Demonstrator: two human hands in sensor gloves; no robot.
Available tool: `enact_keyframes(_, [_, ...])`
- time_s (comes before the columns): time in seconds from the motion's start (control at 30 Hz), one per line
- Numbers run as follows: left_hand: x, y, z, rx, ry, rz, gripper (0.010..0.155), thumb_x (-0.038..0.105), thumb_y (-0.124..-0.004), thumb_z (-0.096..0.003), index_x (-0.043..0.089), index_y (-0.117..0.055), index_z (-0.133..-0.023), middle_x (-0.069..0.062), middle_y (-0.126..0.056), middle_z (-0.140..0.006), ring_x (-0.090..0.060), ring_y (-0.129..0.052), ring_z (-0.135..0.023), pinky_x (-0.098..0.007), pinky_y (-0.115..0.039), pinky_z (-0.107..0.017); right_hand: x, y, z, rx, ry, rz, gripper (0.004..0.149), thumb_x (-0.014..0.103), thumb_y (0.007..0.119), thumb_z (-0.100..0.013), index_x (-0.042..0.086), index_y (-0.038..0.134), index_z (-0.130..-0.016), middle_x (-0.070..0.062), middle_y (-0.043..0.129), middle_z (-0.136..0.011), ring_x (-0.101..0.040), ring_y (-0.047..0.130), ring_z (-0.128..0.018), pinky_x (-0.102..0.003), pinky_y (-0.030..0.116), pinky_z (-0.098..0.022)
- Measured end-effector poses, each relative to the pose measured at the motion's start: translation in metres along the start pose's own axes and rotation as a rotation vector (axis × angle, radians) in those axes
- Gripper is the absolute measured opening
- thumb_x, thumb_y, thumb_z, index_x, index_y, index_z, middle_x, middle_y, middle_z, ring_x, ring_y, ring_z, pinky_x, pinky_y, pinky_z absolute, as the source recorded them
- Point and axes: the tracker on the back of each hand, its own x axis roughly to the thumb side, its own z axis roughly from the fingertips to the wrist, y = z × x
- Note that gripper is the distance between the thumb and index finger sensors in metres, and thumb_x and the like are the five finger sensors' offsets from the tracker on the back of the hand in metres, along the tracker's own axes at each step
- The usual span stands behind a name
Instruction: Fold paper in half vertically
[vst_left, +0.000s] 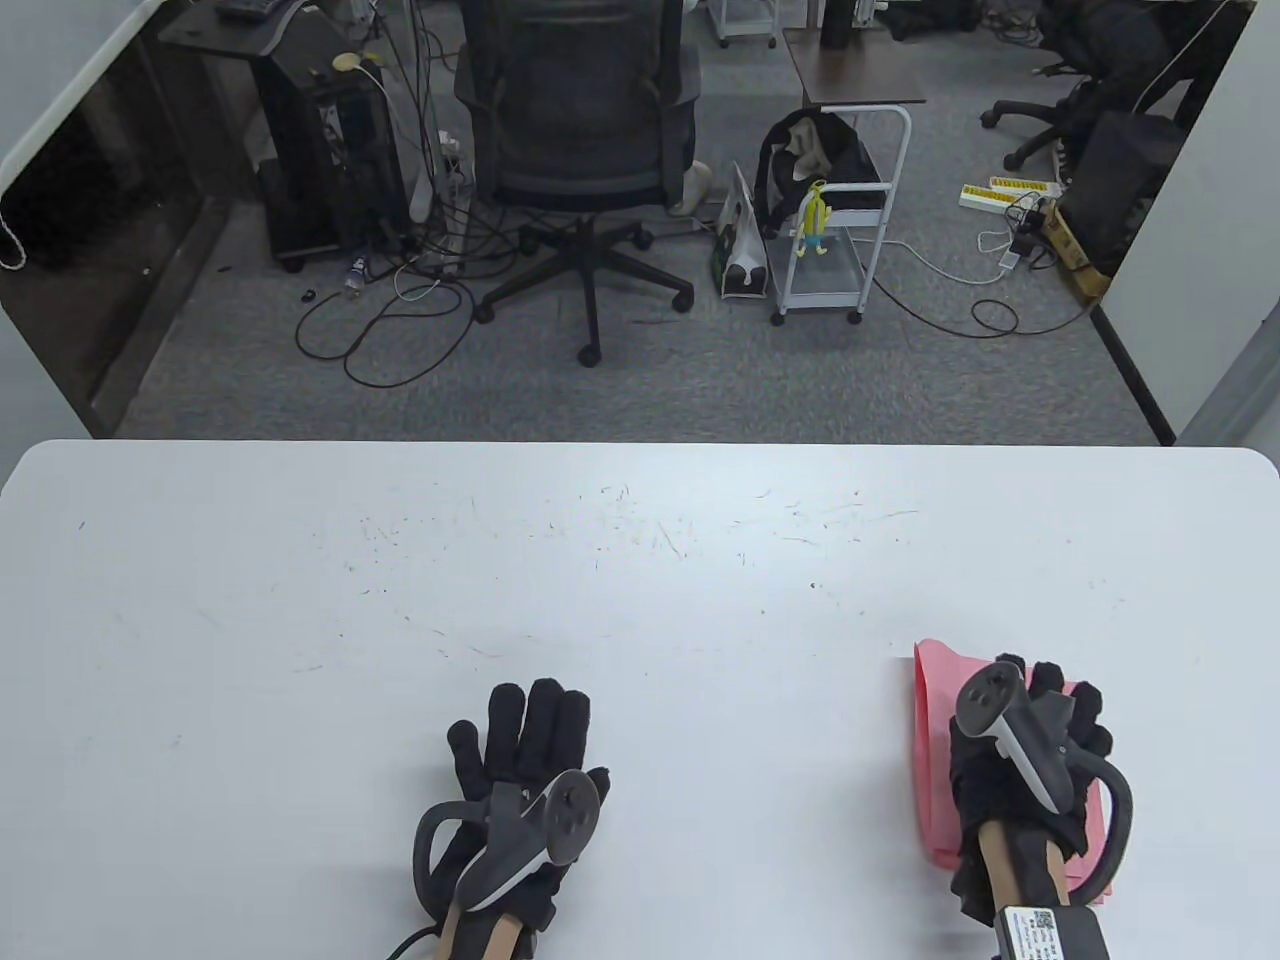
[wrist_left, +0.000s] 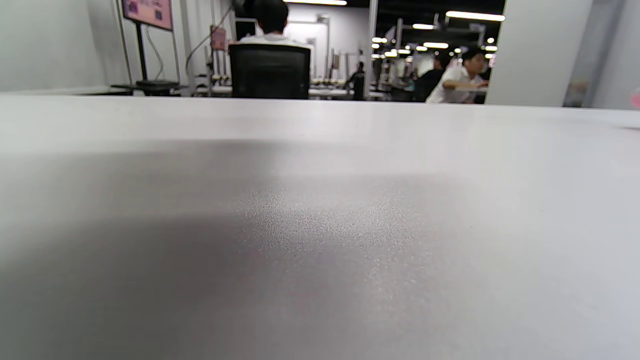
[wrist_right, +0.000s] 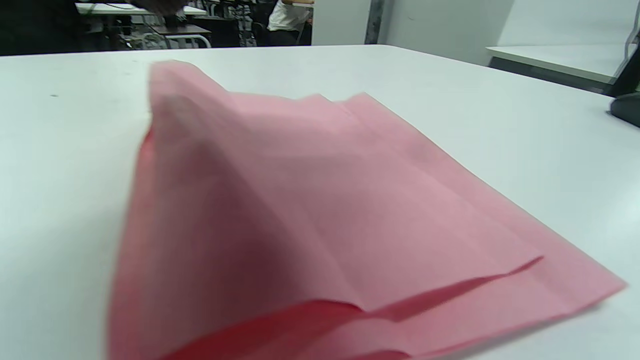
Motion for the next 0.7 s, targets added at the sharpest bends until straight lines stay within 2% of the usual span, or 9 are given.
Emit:
enact_keyframes(0.17, [0.000,-0.001,0.000,-0.007,0.002,-0.004,0.077,0.061,-0.041,-0.0567,0.030,-0.010,-0.120,-0.002,-0.009,-0.130,-0.042,-0.012,-0.119,-0.074,-0.022,-0.080,0.040,-0.012,0.025,-0.044,-0.131,-0.005,0.076,0.053,0.066,-0.047,0.033,0.020,-0.106,-0.005,0.016,-0.115,-0.042,0.012,-0.104,-0.062,0.026,-0.075])
enact_keyframes(0.37, [-0.001,-0.001,0.000,-0.008,0.007,0.000,0.077,0.061,-0.041,-0.0567,0.031,-0.010,-0.120,-0.002,-0.009,-0.130,-0.042,-0.012,-0.119,-0.074,-0.022,-0.080,0.093,-0.012,0.059,-0.066,-0.302,0.013,0.077,0.054,0.065,-0.048,0.034,0.018,-0.106,-0.005,0.011,-0.115,-0.042,0.007,-0.103,-0.062,0.022,-0.075])
enact_keyframes(0.53, [-0.002,-0.001,-0.001,-0.006,0.012,0.000,0.077,0.061,-0.041,-0.0569,0.030,-0.010,-0.120,-0.002,-0.009,-0.130,-0.042,-0.012,-0.119,-0.074,-0.022,-0.080,0.131,0.006,0.084,-0.044,-0.438,0.028,0.078,0.054,0.065,-0.048,0.035,0.017,-0.105,-0.005,0.010,-0.115,-0.042,0.006,-0.103,-0.063,0.021,-0.075])
enact_keyframes(0.7, [-0.005,-0.001,-0.002,-0.004,0.020,0.008,0.077,0.061,-0.041,-0.0568,0.030,-0.010,-0.120,-0.002,-0.008,-0.130,-0.042,-0.011,-0.119,-0.074,-0.022,-0.080,0.156,0.039,0.099,0.009,-0.562,0.087,0.078,0.055,0.064,-0.047,0.035,0.015,-0.105,-0.003,0.006,-0.114,-0.041,0.004,-0.103,-0.062,0.020,-0.075])
